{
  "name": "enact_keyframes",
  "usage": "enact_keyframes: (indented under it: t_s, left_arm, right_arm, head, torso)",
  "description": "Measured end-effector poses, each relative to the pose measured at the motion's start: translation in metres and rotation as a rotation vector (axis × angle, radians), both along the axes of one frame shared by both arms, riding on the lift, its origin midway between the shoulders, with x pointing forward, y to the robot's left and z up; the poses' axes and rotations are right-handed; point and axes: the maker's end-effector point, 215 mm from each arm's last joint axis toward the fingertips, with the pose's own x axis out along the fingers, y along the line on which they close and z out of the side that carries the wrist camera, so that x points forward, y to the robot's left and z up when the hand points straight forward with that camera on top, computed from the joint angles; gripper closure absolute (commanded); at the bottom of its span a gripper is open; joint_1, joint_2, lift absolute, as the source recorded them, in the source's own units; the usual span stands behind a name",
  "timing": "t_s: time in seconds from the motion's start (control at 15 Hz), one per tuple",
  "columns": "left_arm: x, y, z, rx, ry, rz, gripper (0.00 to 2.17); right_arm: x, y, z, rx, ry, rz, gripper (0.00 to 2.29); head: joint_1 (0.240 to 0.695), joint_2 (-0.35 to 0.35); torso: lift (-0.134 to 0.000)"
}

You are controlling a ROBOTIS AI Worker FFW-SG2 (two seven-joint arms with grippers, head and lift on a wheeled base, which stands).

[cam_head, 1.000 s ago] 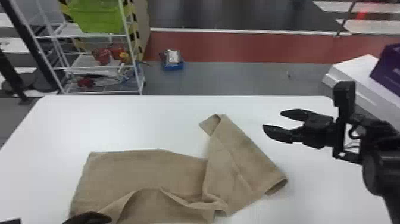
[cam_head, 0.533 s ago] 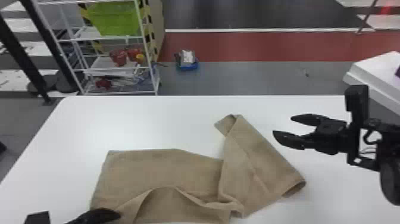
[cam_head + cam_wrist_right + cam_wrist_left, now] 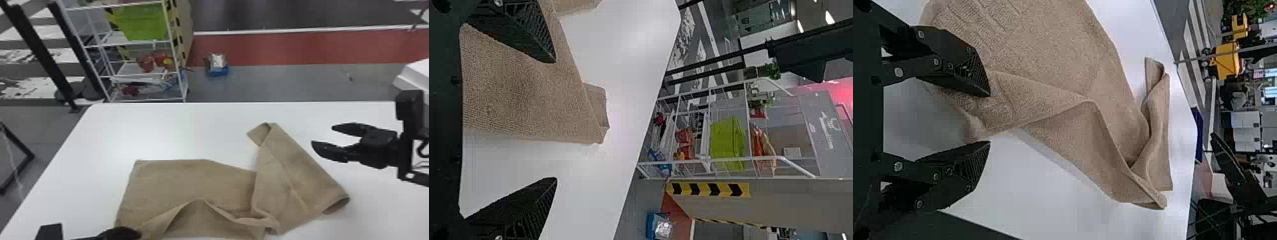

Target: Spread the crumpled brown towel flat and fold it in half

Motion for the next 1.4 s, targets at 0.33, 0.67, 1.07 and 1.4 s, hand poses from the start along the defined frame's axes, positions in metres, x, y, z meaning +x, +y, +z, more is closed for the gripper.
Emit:
enact_keyframes:
  t_s: [0.33,0.67,1.07,1.4]
  left_arm:
    - [-0.014,0.002,0.001,0.010,-0.002,-0.027,0.72]
    - [-0.018,0.004,0.004,0.026,-0.008,-0.052,1.35]
    - [-0.010,0.031,0.017,0.055,-0.028,-0.025,1.87]
    - [-0.018,0.058,0.034,0.057,-0.019,-0.022,0.86]
  right_arm:
    - [0.000,-0.002,-0.002,-0.001,0.004,-0.004,0.03]
    - [-0.001,-0.003,-0.008,0.001,0.013,-0.004,0.03]
    - [-0.004,-0.005,-0.010,0.004,0.017,-0.006,0.03]
    - [-0.005,-0.008,-0.010,0.005,0.012,-0.010,0.03]
  head:
    - [0.695,0.123]
    - [0.695,0.126]
    - [0.695,0.149]
    - [0.695,0.197]
  torso:
    - [-0.123]
    - [-0.123]
    - [-0.123]
    - [-0.123]
